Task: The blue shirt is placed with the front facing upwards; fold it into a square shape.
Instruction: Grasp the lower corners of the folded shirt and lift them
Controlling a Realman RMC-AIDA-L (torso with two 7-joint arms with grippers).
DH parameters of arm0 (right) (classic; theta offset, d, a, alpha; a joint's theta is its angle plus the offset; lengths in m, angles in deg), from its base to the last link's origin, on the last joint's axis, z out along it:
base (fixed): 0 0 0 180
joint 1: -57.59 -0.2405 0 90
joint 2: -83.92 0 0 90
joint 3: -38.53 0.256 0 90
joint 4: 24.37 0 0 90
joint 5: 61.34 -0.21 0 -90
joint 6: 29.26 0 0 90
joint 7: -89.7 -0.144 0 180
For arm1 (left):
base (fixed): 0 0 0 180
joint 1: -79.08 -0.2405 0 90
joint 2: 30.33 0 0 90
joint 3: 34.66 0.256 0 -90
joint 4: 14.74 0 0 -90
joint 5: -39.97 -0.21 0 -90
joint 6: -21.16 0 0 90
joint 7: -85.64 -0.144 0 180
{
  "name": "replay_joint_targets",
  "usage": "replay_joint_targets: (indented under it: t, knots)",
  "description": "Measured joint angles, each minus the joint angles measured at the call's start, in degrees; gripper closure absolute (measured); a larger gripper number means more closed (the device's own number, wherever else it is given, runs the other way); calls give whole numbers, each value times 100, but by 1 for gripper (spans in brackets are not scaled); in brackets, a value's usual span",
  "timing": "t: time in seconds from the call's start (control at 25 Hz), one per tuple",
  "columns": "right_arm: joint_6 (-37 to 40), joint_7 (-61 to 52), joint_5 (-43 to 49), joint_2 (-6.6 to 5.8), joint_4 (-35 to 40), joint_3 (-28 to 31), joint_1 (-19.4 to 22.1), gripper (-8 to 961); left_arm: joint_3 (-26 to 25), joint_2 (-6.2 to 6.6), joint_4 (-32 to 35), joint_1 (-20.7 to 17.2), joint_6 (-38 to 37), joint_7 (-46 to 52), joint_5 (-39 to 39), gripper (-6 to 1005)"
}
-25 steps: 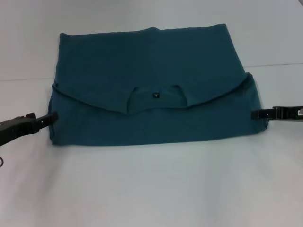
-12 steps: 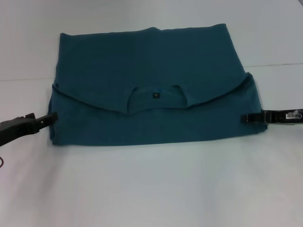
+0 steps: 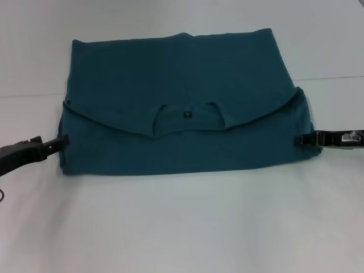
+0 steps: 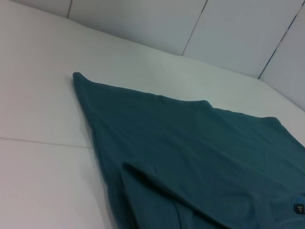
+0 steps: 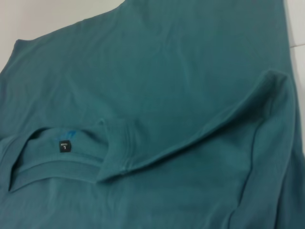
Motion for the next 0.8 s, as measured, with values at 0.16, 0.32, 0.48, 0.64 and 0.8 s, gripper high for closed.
replay_joint_targets:
  t: [0.16,0.32,0.48,0.64,0.8]
  knots:
    - [25,-26,-3,-18,29,-6,27,571,0,0,-28,-3,-8,0,-1,188]
    - [54,70,-71,-24,33,5,46,668,0,-4,-48,-27,-13,0,-26,189]
    - [129,176,-203,-42,36,-10,58,790,52,-36,-53,-49,-12,0,-169,190]
    - [189,178,-213,-54,44,-30,60,907,256,-66,-55,-53,-3,-21,-238,196]
    - [260,201,-218,-54,45,-6,60,946,545,-121,-42,-53,6,-68,-242,207]
